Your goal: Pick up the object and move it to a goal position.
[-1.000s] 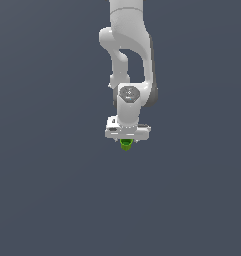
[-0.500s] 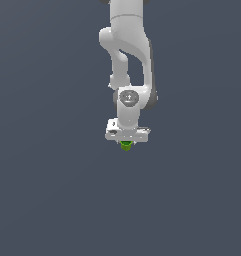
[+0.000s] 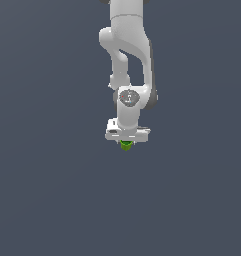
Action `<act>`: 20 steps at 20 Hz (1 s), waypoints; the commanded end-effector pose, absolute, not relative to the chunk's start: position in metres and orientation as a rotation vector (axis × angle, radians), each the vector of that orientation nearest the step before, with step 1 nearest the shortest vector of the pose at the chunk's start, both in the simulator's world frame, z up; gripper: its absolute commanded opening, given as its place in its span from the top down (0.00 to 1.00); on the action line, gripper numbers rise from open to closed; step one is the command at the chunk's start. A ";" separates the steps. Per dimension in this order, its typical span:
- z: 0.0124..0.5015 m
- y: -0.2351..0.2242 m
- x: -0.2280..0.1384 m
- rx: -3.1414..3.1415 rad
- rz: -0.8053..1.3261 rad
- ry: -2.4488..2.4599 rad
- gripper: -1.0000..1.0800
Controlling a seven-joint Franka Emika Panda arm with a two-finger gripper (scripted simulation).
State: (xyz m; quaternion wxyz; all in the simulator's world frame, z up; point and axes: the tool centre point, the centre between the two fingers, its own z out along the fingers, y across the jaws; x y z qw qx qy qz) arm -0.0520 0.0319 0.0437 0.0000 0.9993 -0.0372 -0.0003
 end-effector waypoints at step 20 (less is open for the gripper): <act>0.148 0.108 -0.104 3.138 0.001 -0.116 1.00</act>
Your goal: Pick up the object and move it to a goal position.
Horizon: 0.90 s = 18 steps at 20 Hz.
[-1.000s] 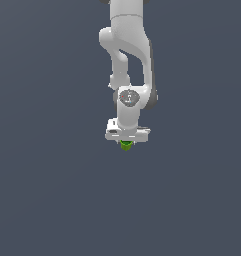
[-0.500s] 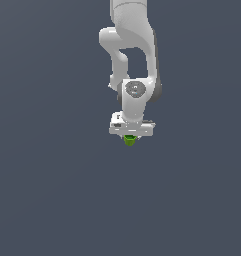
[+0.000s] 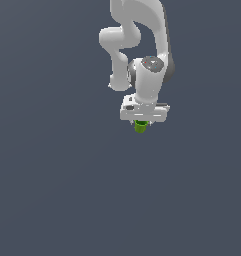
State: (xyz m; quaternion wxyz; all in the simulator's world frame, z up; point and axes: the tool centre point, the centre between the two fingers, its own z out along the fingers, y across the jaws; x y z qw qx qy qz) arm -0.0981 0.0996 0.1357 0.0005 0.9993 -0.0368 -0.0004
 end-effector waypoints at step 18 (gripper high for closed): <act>0.215 0.157 -0.132 3.139 0.000 -0.116 1.00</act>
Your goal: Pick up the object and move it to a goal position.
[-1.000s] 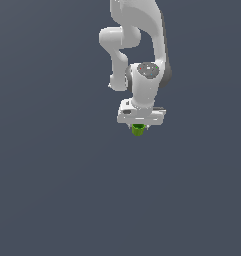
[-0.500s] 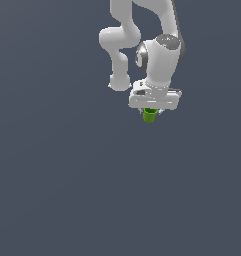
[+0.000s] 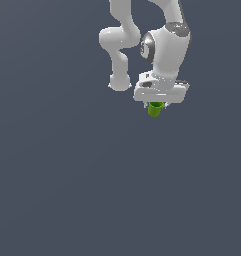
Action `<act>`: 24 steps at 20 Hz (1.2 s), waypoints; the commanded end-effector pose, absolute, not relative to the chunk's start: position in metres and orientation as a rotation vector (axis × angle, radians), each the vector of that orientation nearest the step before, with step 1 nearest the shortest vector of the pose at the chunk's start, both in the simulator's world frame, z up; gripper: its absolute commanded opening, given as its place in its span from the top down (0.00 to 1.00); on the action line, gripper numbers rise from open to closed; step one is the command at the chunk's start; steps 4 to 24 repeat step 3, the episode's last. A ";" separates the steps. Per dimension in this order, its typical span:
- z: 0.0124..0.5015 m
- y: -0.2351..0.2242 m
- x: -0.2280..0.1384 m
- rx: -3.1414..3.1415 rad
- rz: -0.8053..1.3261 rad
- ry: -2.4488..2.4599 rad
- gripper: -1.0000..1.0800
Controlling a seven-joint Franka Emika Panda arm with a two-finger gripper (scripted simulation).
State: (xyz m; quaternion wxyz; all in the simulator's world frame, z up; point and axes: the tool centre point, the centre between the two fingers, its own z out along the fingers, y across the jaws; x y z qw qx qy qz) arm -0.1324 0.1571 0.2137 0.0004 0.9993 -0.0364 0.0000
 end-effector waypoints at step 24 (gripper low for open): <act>0.213 0.156 -0.131 3.140 0.000 -0.116 1.00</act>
